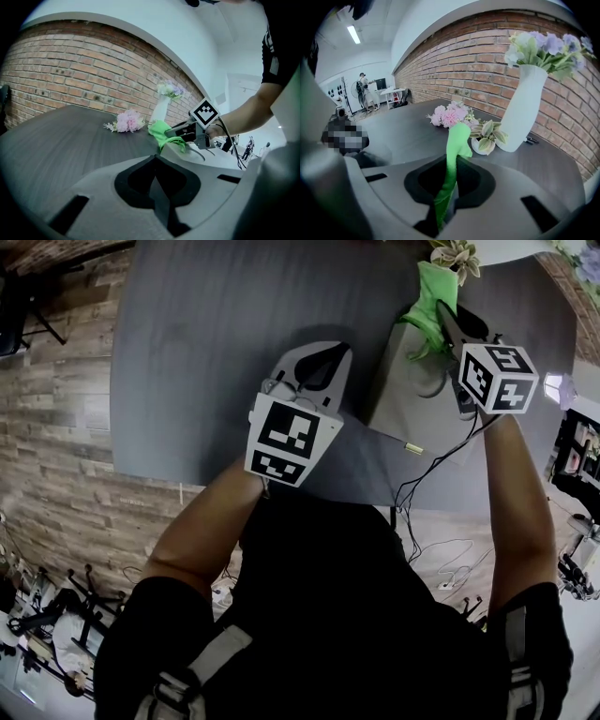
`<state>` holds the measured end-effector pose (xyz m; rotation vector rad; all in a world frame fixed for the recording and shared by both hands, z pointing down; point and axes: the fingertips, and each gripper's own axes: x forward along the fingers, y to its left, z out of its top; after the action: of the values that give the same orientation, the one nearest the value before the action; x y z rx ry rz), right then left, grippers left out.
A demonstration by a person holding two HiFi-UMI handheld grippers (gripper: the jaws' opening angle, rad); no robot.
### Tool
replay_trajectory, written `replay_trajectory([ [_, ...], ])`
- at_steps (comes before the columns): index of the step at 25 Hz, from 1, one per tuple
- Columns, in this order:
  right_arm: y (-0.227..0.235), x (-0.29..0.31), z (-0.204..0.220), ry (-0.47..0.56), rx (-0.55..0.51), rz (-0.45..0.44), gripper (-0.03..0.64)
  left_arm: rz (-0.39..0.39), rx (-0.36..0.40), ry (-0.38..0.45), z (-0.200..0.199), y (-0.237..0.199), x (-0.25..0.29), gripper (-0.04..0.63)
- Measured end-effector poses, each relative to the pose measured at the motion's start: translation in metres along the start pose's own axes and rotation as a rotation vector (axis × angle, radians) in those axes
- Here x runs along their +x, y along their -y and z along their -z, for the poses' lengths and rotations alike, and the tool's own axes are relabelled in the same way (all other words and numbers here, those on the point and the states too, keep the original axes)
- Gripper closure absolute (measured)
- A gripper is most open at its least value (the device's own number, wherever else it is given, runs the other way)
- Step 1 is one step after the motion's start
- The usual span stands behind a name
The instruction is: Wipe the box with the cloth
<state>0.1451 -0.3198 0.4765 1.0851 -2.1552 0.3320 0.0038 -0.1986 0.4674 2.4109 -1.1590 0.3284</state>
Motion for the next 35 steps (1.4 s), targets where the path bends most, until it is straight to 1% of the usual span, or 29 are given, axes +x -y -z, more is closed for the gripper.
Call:
replay_trajectory([
  [7,0.021,-0.014,0.016,-0.008,0.029,0.025,0.578,0.019,0.028,-0.020,0.000,0.015,0.008,0.588],
  [21,0.064,-0.047,0.058,-0.001,0.095,0.064,0.578,0.019,0.077,-0.057,0.004,0.050,0.025,0.588],
  [28,0.085,-0.067,0.073,0.009,0.115,0.083,0.578,-0.026,0.116,-0.057,-0.006,0.054,0.024,0.586],
  [30,0.095,-0.084,0.079,0.016,0.126,0.090,0.578,-0.038,0.130,-0.059,-0.011,0.065,0.022,0.587],
  [33,0.112,-0.119,0.098,0.034,0.140,0.104,0.578,-0.056,0.156,-0.067,-0.013,0.094,0.019,0.588],
  [35,0.118,-0.127,0.106,0.037,0.143,0.110,0.578,-0.068,0.166,-0.075,-0.011,0.099,0.017,0.588],
])
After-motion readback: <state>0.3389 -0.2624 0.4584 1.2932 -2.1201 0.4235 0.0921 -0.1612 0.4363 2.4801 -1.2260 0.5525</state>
